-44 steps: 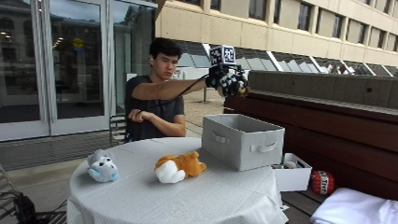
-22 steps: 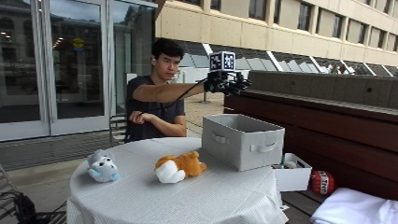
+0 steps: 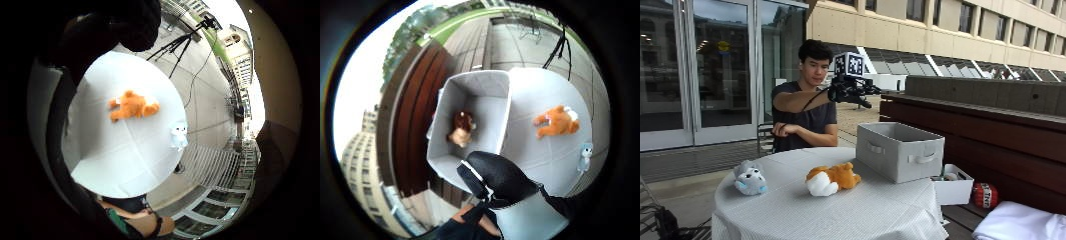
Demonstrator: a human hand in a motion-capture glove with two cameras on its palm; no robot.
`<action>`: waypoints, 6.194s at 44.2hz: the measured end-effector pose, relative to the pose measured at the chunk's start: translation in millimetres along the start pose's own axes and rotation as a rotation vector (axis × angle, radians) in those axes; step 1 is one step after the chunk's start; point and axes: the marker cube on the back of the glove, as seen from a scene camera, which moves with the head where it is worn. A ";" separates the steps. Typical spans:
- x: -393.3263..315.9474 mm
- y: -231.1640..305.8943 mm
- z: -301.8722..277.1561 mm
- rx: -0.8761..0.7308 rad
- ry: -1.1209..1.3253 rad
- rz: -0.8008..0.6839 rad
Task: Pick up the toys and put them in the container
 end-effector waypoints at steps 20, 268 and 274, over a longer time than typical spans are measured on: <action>107.0 -19.7 122.6 -0.099 -0.029 0.099; 332.3 146.1 261.2 -0.100 -0.058 0.343; 330.8 140.4 251.3 -0.133 -0.087 0.318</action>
